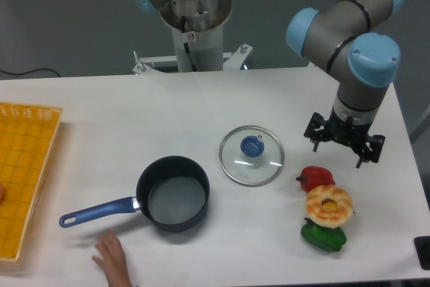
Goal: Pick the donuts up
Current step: 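Move the open gripper over the glazed donut on the peppers, then lower the gripper onto the donut and close on it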
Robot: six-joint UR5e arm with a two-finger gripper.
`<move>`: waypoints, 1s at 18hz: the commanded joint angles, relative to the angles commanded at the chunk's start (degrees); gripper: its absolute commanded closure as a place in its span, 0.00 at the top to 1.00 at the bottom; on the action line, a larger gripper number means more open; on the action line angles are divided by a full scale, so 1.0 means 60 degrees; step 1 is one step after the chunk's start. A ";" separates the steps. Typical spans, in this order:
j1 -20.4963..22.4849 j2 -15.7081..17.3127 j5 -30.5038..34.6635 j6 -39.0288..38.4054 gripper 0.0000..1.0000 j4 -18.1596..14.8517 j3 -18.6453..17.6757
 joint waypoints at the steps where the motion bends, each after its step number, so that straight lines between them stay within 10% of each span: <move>1: 0.0000 -0.0161 0.0015 -0.0015 1.00 0.0190 0.0058; 18: -0.0117 -0.1349 0.0059 -0.0367 0.99 0.1467 0.0455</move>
